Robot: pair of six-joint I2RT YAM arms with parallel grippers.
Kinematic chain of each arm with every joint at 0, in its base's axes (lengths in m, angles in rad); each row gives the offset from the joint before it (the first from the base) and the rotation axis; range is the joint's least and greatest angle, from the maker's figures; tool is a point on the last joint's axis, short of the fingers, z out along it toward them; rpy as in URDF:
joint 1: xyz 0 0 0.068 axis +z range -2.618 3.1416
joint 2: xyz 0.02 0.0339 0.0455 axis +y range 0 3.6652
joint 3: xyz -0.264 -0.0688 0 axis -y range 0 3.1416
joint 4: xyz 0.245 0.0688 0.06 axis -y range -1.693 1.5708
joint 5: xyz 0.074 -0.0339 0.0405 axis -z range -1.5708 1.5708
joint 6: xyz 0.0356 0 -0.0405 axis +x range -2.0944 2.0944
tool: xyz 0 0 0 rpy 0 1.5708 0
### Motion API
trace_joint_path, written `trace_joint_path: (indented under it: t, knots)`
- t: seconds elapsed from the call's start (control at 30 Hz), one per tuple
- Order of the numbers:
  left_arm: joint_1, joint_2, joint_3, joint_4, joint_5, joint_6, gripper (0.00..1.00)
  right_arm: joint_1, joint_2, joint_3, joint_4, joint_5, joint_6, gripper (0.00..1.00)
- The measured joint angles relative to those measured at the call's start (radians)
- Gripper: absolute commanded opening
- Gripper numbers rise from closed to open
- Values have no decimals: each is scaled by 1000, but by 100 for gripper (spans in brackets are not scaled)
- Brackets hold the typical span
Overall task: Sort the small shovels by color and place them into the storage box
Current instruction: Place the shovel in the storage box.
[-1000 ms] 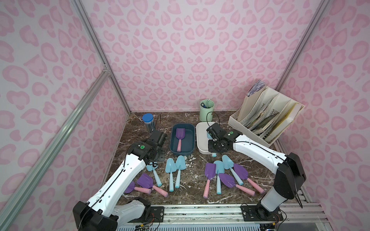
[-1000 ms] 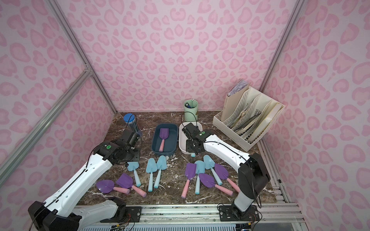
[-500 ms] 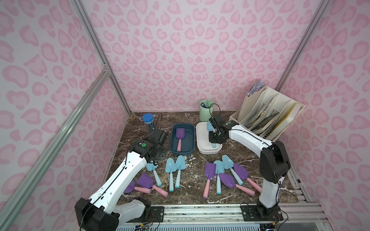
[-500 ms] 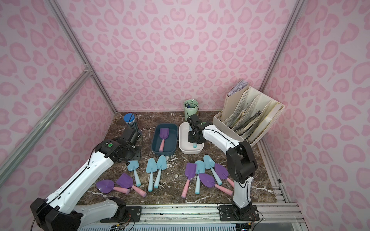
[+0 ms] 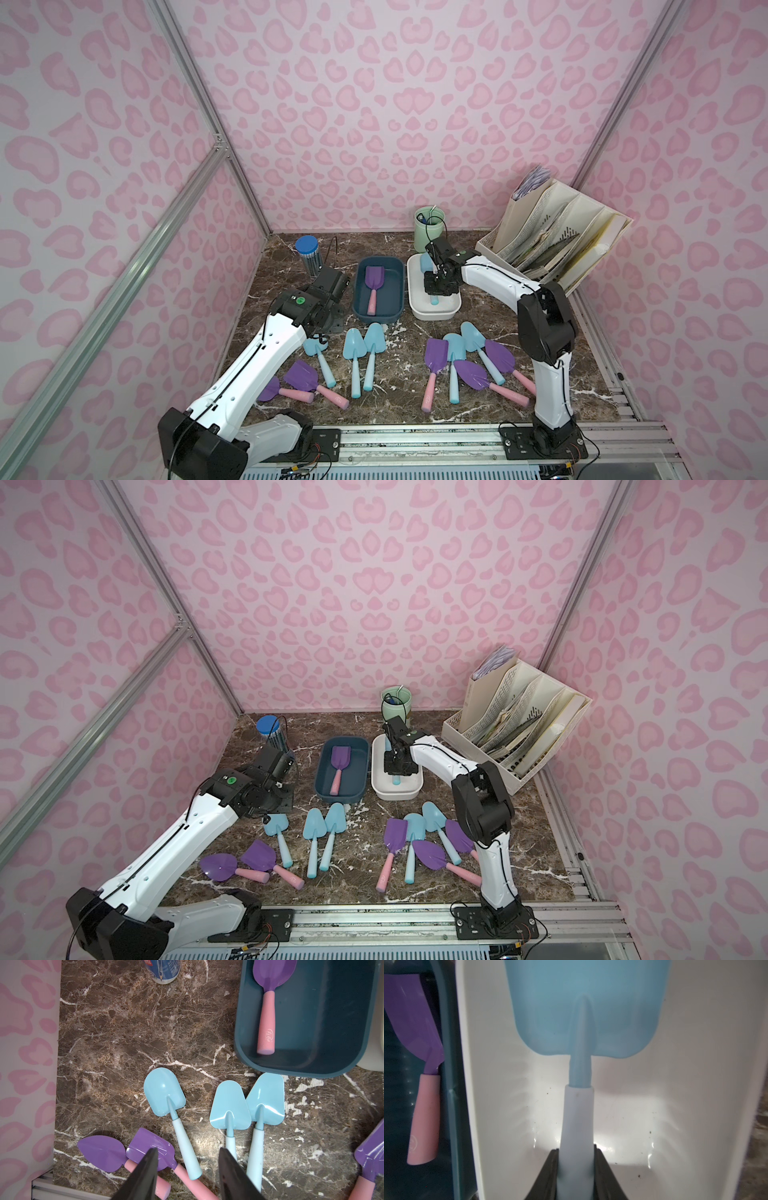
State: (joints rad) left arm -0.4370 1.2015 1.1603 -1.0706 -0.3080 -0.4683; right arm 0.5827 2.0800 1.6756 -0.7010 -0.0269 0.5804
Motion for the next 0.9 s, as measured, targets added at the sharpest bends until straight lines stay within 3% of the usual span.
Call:
trace_joint_path:
  t: [0.37, 0.9]
  knots:
    - [0, -2, -14, 3, 0, 5, 52, 17, 67, 26, 16, -18, 19, 16]
    - [0, -15, -21, 5, 1, 8, 52, 22, 38, -9, 29, -18, 43, 15]
